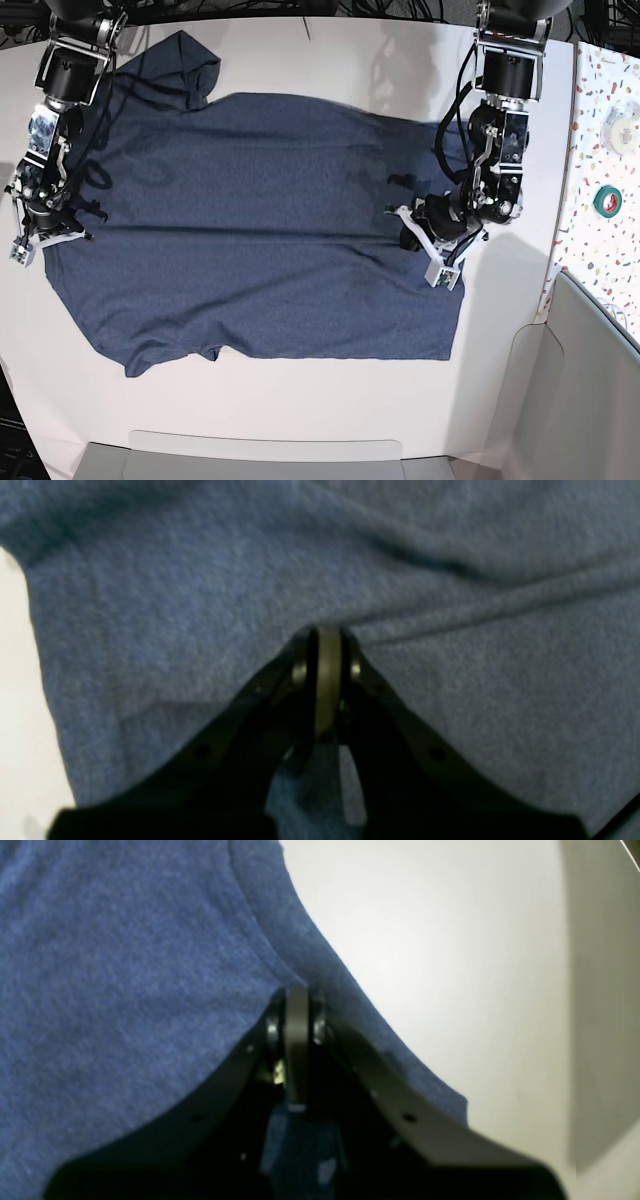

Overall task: Layout the t-shirt on the table in an organized manner, then fold the t-shirt properly
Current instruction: 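Pull the shoulder corners apart and away from the hem with both grippers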

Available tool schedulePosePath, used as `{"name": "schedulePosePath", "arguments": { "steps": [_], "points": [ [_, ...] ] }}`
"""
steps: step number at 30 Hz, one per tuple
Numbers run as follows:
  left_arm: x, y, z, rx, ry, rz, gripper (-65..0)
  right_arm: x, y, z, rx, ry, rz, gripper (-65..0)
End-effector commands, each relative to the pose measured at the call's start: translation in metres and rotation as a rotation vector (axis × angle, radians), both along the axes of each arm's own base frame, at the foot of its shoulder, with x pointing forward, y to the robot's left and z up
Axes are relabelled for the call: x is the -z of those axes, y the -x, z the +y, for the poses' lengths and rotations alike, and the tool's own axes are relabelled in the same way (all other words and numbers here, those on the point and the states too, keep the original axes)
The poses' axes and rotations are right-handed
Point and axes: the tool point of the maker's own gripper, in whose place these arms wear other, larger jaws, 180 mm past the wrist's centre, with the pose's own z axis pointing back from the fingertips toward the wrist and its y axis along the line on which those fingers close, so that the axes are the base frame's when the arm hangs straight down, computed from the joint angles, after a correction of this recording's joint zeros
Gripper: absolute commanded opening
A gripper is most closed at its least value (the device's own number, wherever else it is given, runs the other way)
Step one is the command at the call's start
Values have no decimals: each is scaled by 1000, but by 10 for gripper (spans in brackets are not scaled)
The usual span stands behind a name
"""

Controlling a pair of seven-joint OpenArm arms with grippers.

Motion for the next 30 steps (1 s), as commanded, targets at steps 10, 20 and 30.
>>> {"name": "schedulePosePath", "arguments": {
  "steps": [10, 20, 30],
  "points": [
    [7, -13, -5, -16, -11, 58, -630, -30, -40, -19, 44, -30, -32, -650],
    [-37, -20, -21, 19, 7, -78, -564, -79, -56, -9, -20, 56, -149, -650],
    [-82, 3, -33, 76, 4, -228, -511, -142, -11, -19, 54, 134, -355, -650]
  ]
}}
